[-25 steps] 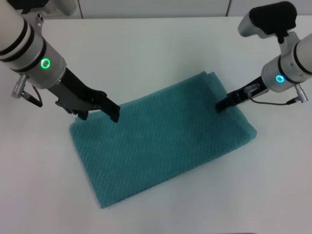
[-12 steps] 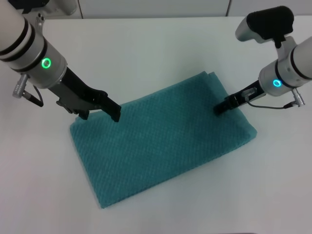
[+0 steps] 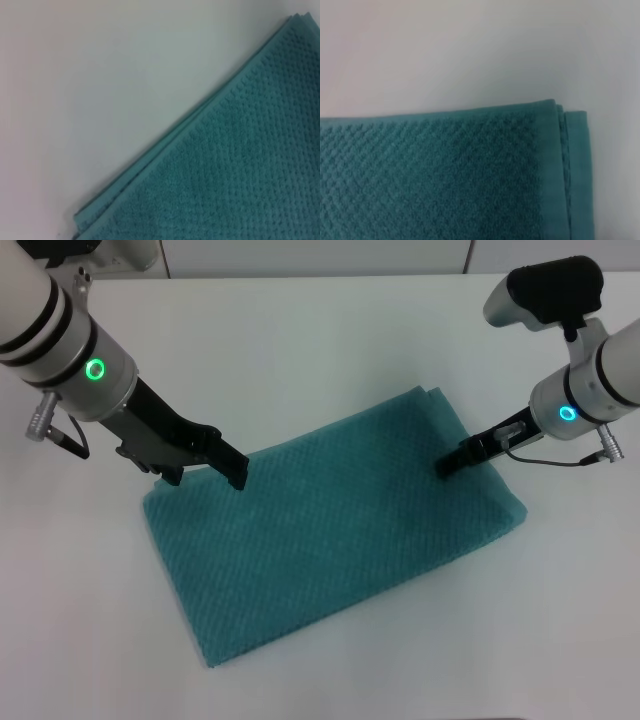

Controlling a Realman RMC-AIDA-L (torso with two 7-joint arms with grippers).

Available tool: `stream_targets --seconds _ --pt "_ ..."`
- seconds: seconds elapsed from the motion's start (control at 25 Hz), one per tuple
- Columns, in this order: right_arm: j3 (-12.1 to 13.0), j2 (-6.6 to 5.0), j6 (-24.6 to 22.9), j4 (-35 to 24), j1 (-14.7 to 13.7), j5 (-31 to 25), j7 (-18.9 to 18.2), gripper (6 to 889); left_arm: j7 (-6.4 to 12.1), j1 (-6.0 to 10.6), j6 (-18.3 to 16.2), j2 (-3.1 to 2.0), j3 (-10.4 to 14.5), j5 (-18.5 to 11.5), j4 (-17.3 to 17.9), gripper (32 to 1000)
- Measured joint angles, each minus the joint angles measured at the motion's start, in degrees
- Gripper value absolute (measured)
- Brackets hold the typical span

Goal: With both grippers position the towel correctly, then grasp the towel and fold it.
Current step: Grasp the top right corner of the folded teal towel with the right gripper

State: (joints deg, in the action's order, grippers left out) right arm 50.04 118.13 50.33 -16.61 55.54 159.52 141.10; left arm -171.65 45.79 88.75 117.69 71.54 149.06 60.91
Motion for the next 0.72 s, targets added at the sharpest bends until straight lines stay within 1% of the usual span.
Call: stream_targets --seconds 0.72 --pt "0.0 0.00 -1.0 0.7 -0.1 -0.1 -0.4 858 0.03 0.00 -0.1 0.00 0.0 0.0 0.0 893"
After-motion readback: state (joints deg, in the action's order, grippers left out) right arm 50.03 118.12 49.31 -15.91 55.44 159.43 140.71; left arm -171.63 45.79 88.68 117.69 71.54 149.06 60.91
